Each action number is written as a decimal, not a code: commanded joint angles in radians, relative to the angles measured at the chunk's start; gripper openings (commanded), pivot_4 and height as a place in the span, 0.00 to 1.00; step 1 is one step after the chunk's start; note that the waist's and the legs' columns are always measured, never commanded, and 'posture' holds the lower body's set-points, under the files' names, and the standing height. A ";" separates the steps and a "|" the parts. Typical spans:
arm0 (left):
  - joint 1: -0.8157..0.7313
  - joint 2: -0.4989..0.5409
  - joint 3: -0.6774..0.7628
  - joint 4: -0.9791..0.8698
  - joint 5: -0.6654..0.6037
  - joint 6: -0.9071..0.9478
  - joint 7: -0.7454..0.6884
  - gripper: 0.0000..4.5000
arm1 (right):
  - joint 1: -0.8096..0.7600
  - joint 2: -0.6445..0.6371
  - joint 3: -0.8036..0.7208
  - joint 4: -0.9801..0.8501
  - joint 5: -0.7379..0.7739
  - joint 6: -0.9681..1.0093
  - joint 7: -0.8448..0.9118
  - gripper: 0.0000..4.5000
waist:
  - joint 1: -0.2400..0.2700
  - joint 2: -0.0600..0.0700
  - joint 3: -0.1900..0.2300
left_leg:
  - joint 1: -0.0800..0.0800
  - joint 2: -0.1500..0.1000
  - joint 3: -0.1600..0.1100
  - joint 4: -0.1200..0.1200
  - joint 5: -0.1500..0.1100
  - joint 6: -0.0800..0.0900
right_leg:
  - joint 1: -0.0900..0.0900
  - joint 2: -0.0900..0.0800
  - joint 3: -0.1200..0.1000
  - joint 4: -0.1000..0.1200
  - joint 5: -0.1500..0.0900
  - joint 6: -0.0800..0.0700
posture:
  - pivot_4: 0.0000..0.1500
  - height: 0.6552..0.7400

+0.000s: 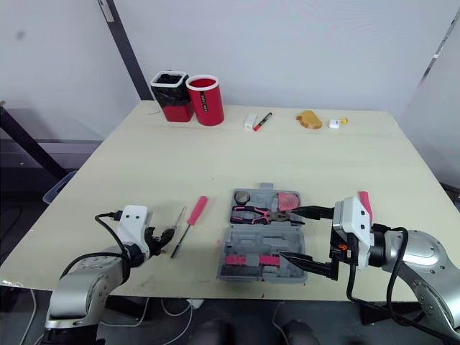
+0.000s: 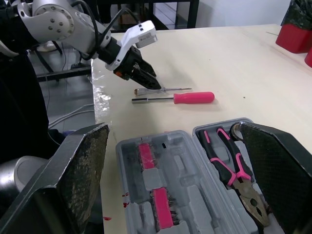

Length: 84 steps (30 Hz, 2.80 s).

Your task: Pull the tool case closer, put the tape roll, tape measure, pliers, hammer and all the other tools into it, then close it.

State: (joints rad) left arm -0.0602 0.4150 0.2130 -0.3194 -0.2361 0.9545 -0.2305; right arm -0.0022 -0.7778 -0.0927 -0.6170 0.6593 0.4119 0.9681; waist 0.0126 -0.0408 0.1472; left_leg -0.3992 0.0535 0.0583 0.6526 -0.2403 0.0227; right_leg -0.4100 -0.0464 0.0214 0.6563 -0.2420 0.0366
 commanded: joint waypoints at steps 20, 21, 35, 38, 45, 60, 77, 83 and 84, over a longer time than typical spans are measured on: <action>-0.091 -0.052 -0.061 0.102 0.041 0.041 0.061 0.54 | -0.038 -0.001 -0.028 -0.025 0.032 -0.003 -0.018 1.00 | 0.001 0.001 0.000 | 0.000 0.000 -0.001 0.000 0.000 0.000 | 0.000 0.000 0.000 0.000 0.000 0.000 | 1.00 1.00; -0.091 -0.053 -0.062 0.102 0.039 0.043 0.059 0.47 | -0.039 0.000 -0.029 -0.024 0.033 -0.003 -0.018 1.00 | 0.001 0.001 0.000 | 0.000 0.000 -0.001 0.000 0.000 0.000 | 0.000 0.000 0.000 0.000 0.000 0.000 | 1.00 1.00; -0.057 -0.033 -0.037 0.080 0.032 0.051 0.034 0.00 | -0.050 0.014 -0.022 -0.002 0.033 -0.014 -0.022 1.00 | -0.002 0.001 -0.001 | 0.000 0.000 0.000 0.000 0.000 0.000 | 0.000 0.000 0.000 0.000 0.000 0.000 | 1.00 1.00; -0.045 -0.031 -0.026 0.070 0.026 0.031 0.020 0.00 | -0.052 0.016 -0.020 0.003 0.027 -0.018 -0.020 1.00 | -0.003 0.001 -0.001 | 0.000 0.000 0.000 0.000 0.000 0.000 | 0.000 0.000 0.000 0.000 0.000 0.000 | 1.00 1.00; -0.028 0.131 0.058 -0.083 -0.137 0.005 -0.232 0.00 | -0.059 0.014 -0.031 0.017 0.028 -0.024 -0.008 1.00 | 0.000 0.001 0.001 | 0.000 0.002 -0.001 0.000 0.000 0.000 | -0.001 0.000 -0.001 0.000 0.000 0.000 | 1.00 1.00; -0.438 0.500 -0.307 -0.013 -0.275 -0.118 -0.887 0.00 | -0.023 -0.003 -0.109 -0.038 0.099 -0.005 -0.013 1.00 | 0.002 0.005 0.003 | -0.004 -0.001 -0.001 -0.003 0.000 0.000 | 0.000 0.000 -0.004 -0.007 0.000 0.000 | 1.00 1.00; -0.808 0.335 -0.840 0.162 0.037 -0.122 -1.016 0.00 | 0.342 -0.069 -0.424 -0.139 0.101 0.019 0.001 1.00 | 0.005 0.007 0.003 | -0.015 -0.002 -0.011 0.002 0.000 0.000 | 0.000 0.014 0.002 -0.011 -0.001 0.001 | 1.00 1.00; -0.831 0.266 -0.924 0.275 0.122 -0.159 -1.040 0.00 | 0.402 -0.090 -0.495 -0.110 0.092 0.014 0.059 1.00 | -0.002 0.007 0.003 | -0.015 -0.005 -0.012 0.002 0.000 0.000 | 0.000 0.014 0.005 -0.011 -0.001 0.003 | 1.00 1.00; -0.833 0.257 -0.931 0.290 0.133 -0.170 -1.043 0.00 | 0.406 -0.094 -0.498 -0.107 0.086 0.013 0.064 1.00 | -0.002 0.007 0.003 | -0.015 -0.005 -0.013 0.002 0.000 0.000 | 0.000 0.014 0.005 -0.011 -0.001 0.003 | 1.00 1.00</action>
State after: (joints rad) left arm -0.8669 0.6809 -0.7030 -0.0468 -0.1351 0.8165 -1.2579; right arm 0.3979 -0.8578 -0.5535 -0.7238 0.7498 0.4384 1.0143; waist 0.0109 -0.0335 0.1498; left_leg -0.4136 0.0484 0.0452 0.6550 -0.2399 0.0232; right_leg -0.4098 -0.0319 0.0258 0.6458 -0.2432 0.0393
